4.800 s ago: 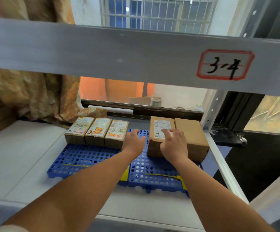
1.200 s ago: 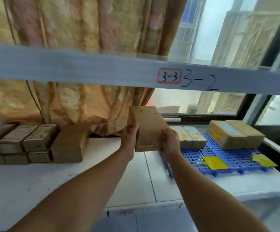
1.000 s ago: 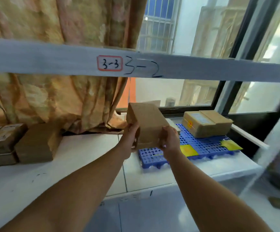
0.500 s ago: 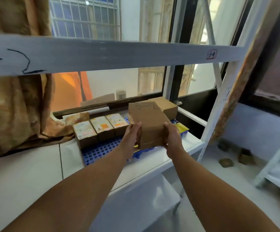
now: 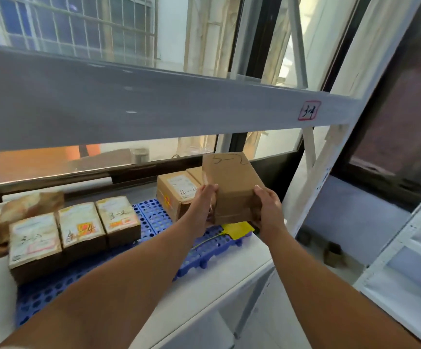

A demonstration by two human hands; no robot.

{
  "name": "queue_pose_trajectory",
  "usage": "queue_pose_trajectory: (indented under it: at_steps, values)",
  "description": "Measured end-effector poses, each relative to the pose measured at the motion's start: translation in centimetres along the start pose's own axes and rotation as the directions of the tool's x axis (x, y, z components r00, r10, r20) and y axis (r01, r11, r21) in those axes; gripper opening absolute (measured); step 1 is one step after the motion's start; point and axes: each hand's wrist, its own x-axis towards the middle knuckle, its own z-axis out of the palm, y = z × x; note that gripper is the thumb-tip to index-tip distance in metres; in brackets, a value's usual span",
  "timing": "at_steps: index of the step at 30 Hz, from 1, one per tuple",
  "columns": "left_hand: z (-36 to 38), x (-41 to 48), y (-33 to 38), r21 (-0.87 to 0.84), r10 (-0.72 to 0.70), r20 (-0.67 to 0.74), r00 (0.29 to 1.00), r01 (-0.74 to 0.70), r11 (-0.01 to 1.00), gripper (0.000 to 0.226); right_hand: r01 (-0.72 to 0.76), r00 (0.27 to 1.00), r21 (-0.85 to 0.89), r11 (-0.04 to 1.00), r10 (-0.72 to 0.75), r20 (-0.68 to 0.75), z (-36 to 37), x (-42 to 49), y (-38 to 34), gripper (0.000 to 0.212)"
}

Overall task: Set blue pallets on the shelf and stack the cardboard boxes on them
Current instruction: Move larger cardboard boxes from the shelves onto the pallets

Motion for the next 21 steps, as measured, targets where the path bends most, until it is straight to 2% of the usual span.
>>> queue_pose_trajectory:
  at_steps: [4,8,10,13,17,21]
  values:
    - [1.3,3.0,0.0,-0.001,-0.015,0.022,1.000,0.015,1.000,0.067,0.001,1.000,0.009,1.000,-0.001,-0.013,-0.6,3.6,0.1,0.024]
    - [1.9,5.6,0.6,0.003,0.009,-0.039,0.999,-0.009,1.000,0.079,-0.017,1.000,0.016,1.000,0.017,-0.013,0.0,7.3,0.3,0.023]
    - [1.9,7.0,1.1,0.019,0.038,-0.086,0.996,-0.037,0.999,0.073,-0.040,0.999,0.022,0.999,0.040,0.001,0.5,9.2,0.3,0.027]
    - [2.0,9.1,1.8,0.037,0.056,-0.122,0.991,-0.052,0.998,0.062,-0.056,0.997,0.016,0.998,0.055,0.051,1.4,12.2,0.1,0.024]
    - [1.7,11.0,2.9,0.033,0.059,-0.167,0.984,-0.054,0.998,0.072,-0.087,0.988,-0.008,0.996,0.087,0.125,2.6,16.0,0.0,0.022]
    - [1.9,12.4,3.9,-0.013,0.083,-0.271,0.959,-0.090,0.996,0.071,-0.135,0.962,-0.045,0.990,0.142,0.235,3.3,19.0,0.1,0.011]
